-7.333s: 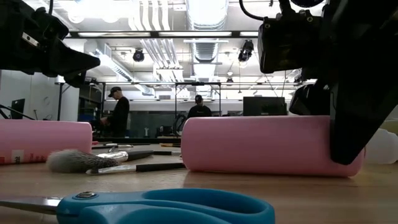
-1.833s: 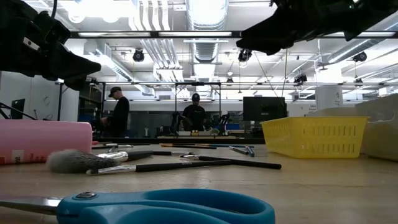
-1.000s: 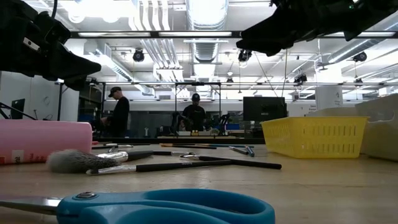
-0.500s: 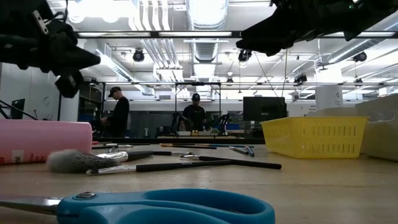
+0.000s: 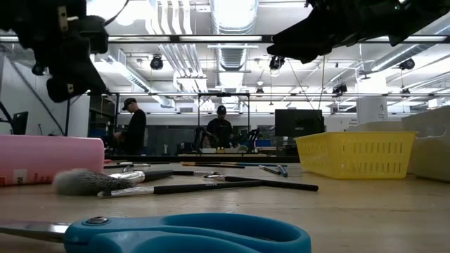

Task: Pick & Place Paint Supplies
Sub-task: Put the pink paint bottle into the gray bin

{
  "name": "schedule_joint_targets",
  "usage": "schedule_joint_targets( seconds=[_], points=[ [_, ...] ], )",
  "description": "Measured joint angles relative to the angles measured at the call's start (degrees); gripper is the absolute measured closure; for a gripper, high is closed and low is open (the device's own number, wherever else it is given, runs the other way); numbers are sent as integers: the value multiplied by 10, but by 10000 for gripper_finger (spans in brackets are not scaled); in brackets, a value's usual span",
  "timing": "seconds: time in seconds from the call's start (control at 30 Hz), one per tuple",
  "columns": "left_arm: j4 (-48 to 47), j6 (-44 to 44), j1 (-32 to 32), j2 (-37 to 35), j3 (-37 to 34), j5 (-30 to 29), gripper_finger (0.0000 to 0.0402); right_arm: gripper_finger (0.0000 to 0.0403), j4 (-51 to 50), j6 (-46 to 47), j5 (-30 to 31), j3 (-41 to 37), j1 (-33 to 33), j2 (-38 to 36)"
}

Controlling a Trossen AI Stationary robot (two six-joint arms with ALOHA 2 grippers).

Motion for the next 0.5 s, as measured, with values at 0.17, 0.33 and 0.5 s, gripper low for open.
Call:
schedule_joint_targets(
  seconds=[0.17,0.33,0.5],
  points=[
    [-56,-46,-53,135,96,0,399,106,0,1,0,0,0,0],
    [-112,-127,-100,232,165,-19,399,106,0,1,0,0,0,0],
    [-157,-197,-119,296,196,-28,399,106,0,0,0,0,0,0]
  ],
)
